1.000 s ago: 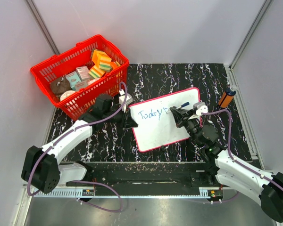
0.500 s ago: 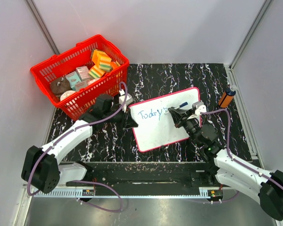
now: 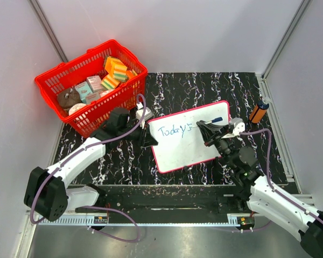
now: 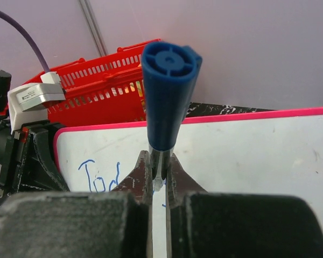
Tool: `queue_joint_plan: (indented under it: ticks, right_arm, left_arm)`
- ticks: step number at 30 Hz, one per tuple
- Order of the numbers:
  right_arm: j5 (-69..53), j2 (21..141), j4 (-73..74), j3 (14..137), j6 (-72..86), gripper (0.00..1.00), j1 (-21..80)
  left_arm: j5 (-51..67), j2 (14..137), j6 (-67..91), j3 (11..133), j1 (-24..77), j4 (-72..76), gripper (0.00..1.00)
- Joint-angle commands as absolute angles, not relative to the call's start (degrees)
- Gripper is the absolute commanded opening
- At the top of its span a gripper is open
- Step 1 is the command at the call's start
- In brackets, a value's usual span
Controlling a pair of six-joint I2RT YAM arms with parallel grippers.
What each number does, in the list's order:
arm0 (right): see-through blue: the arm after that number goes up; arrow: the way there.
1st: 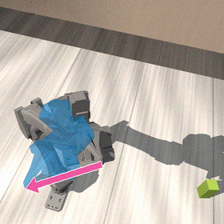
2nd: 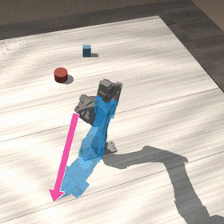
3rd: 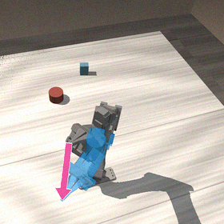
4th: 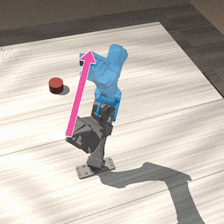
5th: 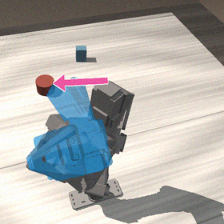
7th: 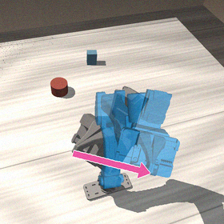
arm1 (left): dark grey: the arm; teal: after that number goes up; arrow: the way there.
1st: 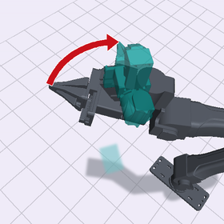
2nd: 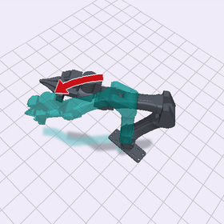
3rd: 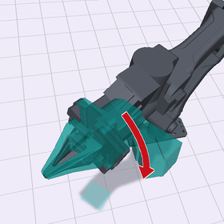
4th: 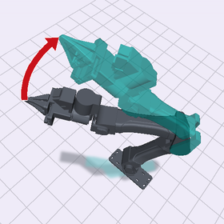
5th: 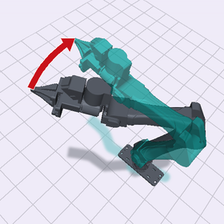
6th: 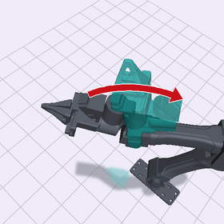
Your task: Write a sentence on the whiteboard
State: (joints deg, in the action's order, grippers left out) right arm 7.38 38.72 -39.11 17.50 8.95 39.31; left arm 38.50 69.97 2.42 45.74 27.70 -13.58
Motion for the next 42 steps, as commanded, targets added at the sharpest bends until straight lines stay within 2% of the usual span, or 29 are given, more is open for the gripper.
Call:
queue_joint_plan:
  ticks: [1,18,28,42]
  right_arm:
    - [11.5,36.7,-36.4,20.5,7.7,0.0,39.0]
    - [17.7,34.8,-31.2,22.7,3.1,0.0,37.2]
    - [14.8,31.4,-28.5,22.1,5.1,0.0,31.3]
    - [10.9,36.4,-32.1,22.5,5.4,0.0,30.9]
  left_arm:
    - [15.8,73.2,-13.4,42.8,27.8,-18.6,0.0]
    - [15.6,73.0,-13.5,42.8,28.1,-18.7,0.0]
    - [15.7,73.2,-13.6,42.7,28.3,-18.6,0.0]
    - [15.6,73.6,-13.5,42.8,28.4,-18.8,0.0]
